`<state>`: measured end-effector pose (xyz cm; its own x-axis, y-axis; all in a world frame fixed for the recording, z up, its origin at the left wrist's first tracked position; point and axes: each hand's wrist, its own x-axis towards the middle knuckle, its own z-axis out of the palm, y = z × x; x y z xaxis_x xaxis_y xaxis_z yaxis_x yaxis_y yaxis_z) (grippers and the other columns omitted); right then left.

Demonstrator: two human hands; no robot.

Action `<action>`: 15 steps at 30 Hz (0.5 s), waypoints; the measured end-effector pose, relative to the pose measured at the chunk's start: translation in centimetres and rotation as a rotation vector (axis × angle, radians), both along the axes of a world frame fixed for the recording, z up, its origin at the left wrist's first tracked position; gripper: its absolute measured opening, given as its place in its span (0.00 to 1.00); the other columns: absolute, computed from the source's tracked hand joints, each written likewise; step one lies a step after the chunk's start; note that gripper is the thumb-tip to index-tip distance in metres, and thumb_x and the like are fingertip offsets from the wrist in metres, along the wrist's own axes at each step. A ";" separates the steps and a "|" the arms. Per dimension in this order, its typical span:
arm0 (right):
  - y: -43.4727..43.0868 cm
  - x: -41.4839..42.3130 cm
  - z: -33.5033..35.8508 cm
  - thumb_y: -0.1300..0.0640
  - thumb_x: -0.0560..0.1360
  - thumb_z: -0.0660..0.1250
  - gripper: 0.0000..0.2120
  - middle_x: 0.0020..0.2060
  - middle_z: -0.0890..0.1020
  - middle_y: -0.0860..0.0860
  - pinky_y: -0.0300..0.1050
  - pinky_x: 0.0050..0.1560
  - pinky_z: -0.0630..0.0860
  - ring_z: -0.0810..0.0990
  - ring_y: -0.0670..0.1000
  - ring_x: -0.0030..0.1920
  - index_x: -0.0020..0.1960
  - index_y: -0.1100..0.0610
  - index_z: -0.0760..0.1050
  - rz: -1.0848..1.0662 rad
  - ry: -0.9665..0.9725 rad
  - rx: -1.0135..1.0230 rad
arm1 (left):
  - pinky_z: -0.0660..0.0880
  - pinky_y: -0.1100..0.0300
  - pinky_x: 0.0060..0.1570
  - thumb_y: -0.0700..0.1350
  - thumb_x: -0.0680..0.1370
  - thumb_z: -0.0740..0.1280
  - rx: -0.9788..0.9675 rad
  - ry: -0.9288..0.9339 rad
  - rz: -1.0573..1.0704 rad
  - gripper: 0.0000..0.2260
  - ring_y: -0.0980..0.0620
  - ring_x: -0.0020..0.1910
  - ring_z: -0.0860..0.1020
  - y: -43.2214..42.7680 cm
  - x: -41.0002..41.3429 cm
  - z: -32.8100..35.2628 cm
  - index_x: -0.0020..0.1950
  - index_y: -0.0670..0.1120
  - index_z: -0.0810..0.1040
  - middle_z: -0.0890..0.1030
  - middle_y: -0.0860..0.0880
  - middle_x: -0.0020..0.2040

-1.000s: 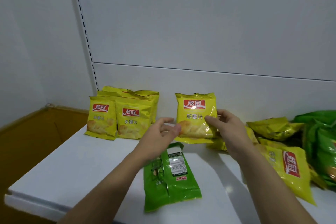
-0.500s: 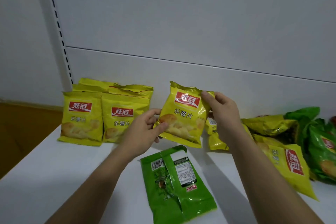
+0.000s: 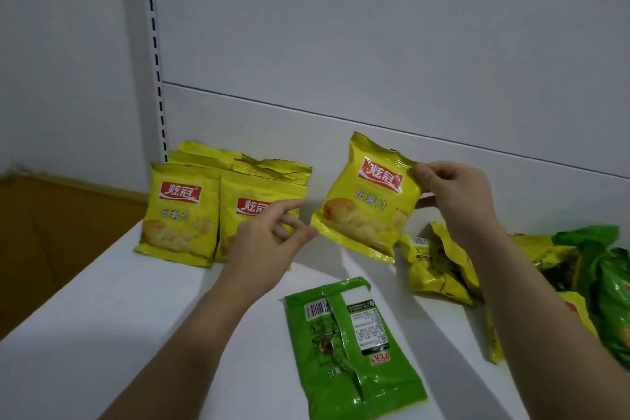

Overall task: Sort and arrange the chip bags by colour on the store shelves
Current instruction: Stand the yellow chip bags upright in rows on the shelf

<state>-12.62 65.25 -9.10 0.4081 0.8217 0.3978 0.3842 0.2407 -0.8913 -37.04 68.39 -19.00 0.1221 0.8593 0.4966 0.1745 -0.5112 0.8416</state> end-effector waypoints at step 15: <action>8.8 -2.5 -5.8 0.54 0.73 0.71 0.03 0.43 0.82 0.50 0.56 0.46 0.81 0.81 0.54 0.45 0.46 0.50 0.78 -0.236 -0.367 -0.111 | 0.76 0.53 0.37 0.50 0.76 0.68 0.266 0.391 0.264 0.07 0.56 0.39 0.73 2.0 -1.7 -1.6 0.52 0.51 0.79 0.76 0.56 0.43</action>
